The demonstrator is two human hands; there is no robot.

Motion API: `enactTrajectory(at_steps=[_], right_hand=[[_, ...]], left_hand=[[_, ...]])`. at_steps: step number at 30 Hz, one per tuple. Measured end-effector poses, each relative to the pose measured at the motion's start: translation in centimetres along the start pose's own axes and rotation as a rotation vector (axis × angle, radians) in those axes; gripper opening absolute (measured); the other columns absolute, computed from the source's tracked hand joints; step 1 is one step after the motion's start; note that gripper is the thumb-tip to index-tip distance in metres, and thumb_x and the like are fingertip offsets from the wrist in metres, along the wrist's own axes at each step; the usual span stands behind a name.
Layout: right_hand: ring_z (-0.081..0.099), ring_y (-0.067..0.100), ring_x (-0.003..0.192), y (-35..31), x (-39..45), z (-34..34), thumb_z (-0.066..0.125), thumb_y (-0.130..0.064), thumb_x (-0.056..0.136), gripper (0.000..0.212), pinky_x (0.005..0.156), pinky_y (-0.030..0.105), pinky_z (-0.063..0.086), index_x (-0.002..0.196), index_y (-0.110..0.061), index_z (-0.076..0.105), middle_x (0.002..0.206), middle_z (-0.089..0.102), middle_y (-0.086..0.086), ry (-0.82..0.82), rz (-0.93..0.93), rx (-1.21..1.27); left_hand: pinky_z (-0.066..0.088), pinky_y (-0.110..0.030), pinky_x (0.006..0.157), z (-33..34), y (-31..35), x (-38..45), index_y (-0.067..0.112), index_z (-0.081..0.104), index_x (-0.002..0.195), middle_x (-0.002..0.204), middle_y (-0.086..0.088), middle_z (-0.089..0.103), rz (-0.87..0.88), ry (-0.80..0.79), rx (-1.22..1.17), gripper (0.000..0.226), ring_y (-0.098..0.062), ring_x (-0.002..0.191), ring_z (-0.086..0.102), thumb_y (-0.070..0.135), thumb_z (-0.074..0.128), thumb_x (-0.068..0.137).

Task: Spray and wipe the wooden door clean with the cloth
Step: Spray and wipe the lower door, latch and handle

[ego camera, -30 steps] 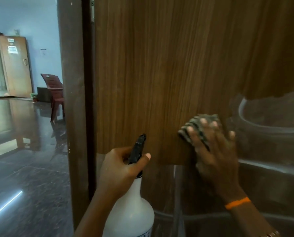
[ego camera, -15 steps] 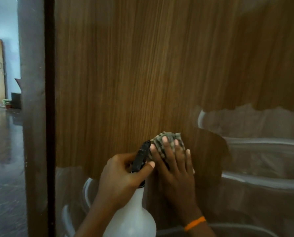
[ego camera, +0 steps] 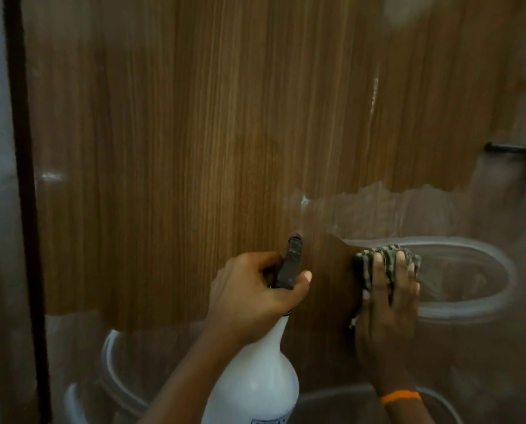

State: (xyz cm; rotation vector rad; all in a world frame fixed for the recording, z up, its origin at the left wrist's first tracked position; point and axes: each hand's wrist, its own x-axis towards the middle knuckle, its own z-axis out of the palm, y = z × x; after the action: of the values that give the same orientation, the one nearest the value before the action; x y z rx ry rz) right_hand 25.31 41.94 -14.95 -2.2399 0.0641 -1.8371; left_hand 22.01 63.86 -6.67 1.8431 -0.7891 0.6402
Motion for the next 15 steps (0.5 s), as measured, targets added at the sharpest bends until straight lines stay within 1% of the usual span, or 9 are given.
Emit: enactTrajectory(at_steps=[1, 3, 5, 7, 9, 12, 13, 15], right_hand=[[0.015, 0.037, 0.144, -0.9, 0.5, 0.1, 0.032, -0.018, 0.097, 0.052, 0.114, 0.056, 0.019, 0.148, -0.010, 0.030, 0.156, 0.019, 0.018, 0.028, 0.036, 0.008], [0.017, 0.037, 0.143, -3.0, 2.0, 0.3, 0.036, -0.014, 0.097, 0.052, 0.115, 0.054, 0.020, 0.147, -0.007, 0.031, 0.155, 0.021, 0.020, 0.099, 0.095, 0.020], [0.019, 0.037, 0.142, -5.5, 4.5, 0.8, 0.040, -0.012, 0.096, 0.052, 0.115, 0.050, 0.017, 0.147, -0.007, 0.032, 0.155, 0.022, 0.020, 0.156, 0.090, 0.022], [0.017, 0.036, 0.144, -8.0, 7.3, 1.4, 0.041, -0.012, 0.096, 0.053, 0.116, 0.047, 0.014, 0.149, -0.011, 0.030, 0.156, 0.021, 0.018, 0.157, 0.021, 0.049], [0.016, 0.033, 0.145, -9.8, 9.7, 1.8, 0.043, -0.010, 0.095, 0.054, 0.117, 0.047, 0.014, 0.148, -0.014, 0.032, 0.156, 0.022, 0.015, 0.145, -0.086, 0.079], [0.017, 0.032, 0.145, -10.7, 10.2, 2.2, 0.050, -0.006, 0.092, 0.059, 0.118, 0.048, 0.015, 0.147, -0.020, 0.034, 0.156, 0.026, 0.012, 0.064, -0.354, 0.106], [0.018, 0.031, 0.146, -10.3, 9.5, 2.1, 0.053, -0.006, 0.092, 0.060, 0.118, 0.049, 0.015, 0.147, -0.022, 0.033, 0.156, 0.027, 0.011, 0.018, -0.462, 0.112], [0.018, 0.029, 0.146, -8.4, 7.1, 2.0, 0.055, -0.010, 0.093, 0.058, 0.117, 0.050, 0.018, 0.146, -0.023, 0.032, 0.156, 0.026, 0.008, -0.075, -0.668, 0.090]], left_hand=[[0.040, -0.026, 0.051, 0.2, -0.1, 0.2, 0.027, 0.048, 0.054, 0.049, 0.015, 0.051, -0.007, 0.006, 0.014, 0.042, -0.004, 0.047, 0.047, 0.067, 0.051, 0.067], [0.044, -0.027, 0.053, 0.1, -0.7, 0.2, 0.026, 0.051, 0.057, 0.051, 0.014, 0.053, -0.035, 0.015, 0.016, 0.043, -0.004, 0.048, 0.051, 0.067, 0.052, 0.066], [0.051, -0.038, 0.058, -0.4, -1.3, -0.1, 0.023, 0.056, 0.061, 0.055, 0.006, 0.059, -0.058, 0.019, -0.009, 0.047, -0.008, 0.051, 0.056, 0.069, 0.051, 0.065], [0.053, -0.048, 0.063, -1.1, -1.7, -0.5, 0.018, 0.061, 0.065, 0.062, -0.005, 0.063, -0.069, 0.043, -0.024, 0.052, -0.019, 0.056, 0.061, 0.069, 0.052, 0.063], [0.051, -0.053, 0.065, -1.7, -2.0, -0.8, 0.012, 0.063, 0.066, 0.064, -0.014, 0.064, -0.084, 0.082, -0.078, 0.055, -0.028, 0.058, 0.061, 0.067, 0.056, 0.062], [0.050, -0.057, 0.067, -2.2, -2.4, -0.8, 0.001, 0.063, 0.066, 0.061, -0.019, 0.061, -0.118, 0.154, -0.160, 0.061, -0.039, 0.062, 0.060, 0.061, 0.061, 0.060], [0.049, -0.057, 0.067, -2.3, -2.3, -0.8, 0.000, 0.063, 0.066, 0.061, -0.020, 0.061, -0.124, 0.169, -0.163, 0.061, -0.041, 0.062, 0.059, 0.061, 0.061, 0.059], [0.050, -0.056, 0.066, -2.1, -1.9, -0.9, 0.008, 0.066, 0.065, 0.061, -0.019, 0.062, -0.129, 0.168, -0.150, 0.054, -0.038, 0.061, 0.060, 0.061, 0.060, 0.059]])
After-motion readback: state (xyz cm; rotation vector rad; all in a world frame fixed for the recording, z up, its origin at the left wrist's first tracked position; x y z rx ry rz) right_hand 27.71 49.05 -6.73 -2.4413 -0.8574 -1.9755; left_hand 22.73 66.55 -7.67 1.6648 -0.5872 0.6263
